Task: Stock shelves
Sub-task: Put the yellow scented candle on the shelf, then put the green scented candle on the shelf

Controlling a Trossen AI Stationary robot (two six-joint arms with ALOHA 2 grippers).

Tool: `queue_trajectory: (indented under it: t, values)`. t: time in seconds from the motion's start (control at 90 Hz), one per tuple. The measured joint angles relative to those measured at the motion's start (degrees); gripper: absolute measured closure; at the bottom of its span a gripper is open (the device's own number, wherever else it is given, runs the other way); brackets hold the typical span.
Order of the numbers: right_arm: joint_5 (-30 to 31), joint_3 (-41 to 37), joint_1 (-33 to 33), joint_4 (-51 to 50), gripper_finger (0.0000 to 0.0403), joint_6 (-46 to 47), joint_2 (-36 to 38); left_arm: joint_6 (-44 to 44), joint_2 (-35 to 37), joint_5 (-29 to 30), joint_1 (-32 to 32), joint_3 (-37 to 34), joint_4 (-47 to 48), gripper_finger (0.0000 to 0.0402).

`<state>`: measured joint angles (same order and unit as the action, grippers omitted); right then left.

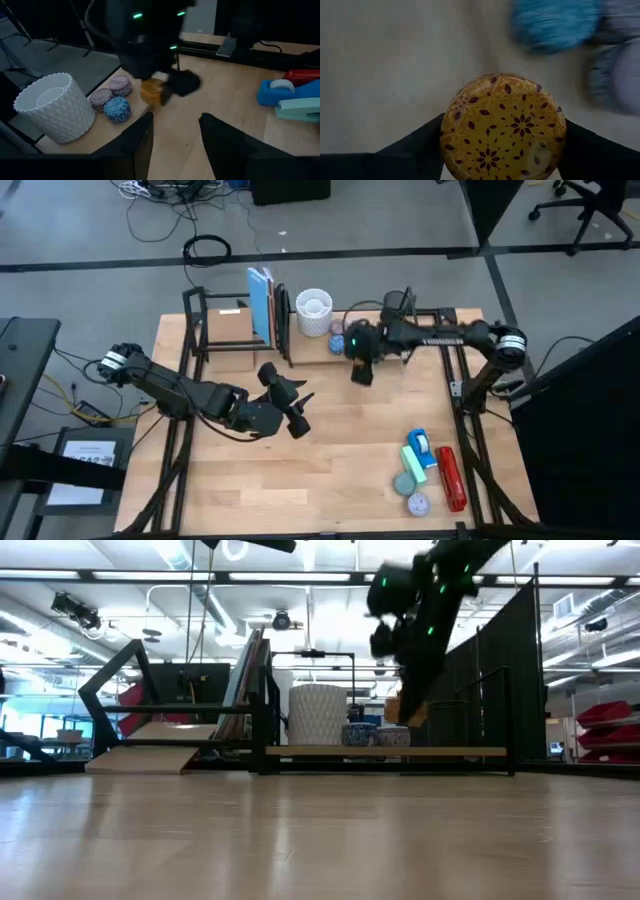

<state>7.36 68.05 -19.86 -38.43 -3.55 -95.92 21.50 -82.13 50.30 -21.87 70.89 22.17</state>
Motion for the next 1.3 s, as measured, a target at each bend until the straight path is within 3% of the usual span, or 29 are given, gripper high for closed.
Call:
queue_trajectory:
  t: [0.144,0.4,0.7,0.856,1.033,1.178,1.3]
  values:
    - [1.26,-0.02,-2.40,3.01,0.0139,-0.10,-1.44,0.02,0.00,0.00,0.00,0.00,-0.02,0.0259]
    - [7.04,0.00,-2.81,6.90,0.0056,-0.13,-1.39,0.02,0.00,0.02,0.00,0.00,-0.07,0.0259]
    - [7.67,-0.02,0.16,4.69,0.0058,-1.29,2.08,0.02,0.00,0.00,0.00,0.00,-0.04,0.0259]
    - [5.86,0.00,8.99,-0.74,0.0058,-2.46,10.57,0.04,0.00,0.02,0.00,0.00,-0.02,0.0259]
    - [2.37,0.00,25.87,-6.89,0.0058,-2.76,19.77,-0.07,0.00,0.00,0.00,0.00,0.01,0.0259]
    - [-3.01,0.02,38.83,-8.11,0.0058,1.18,21.48,-0.11,0.00,0.02,0.00,0.00,0.08,0.0259]
    - [-5.97,0.02,48.69,-8.03,0.0057,6.65,18.60,-0.13,0.00,0.02,0.00,0.00,0.04,0.0259]
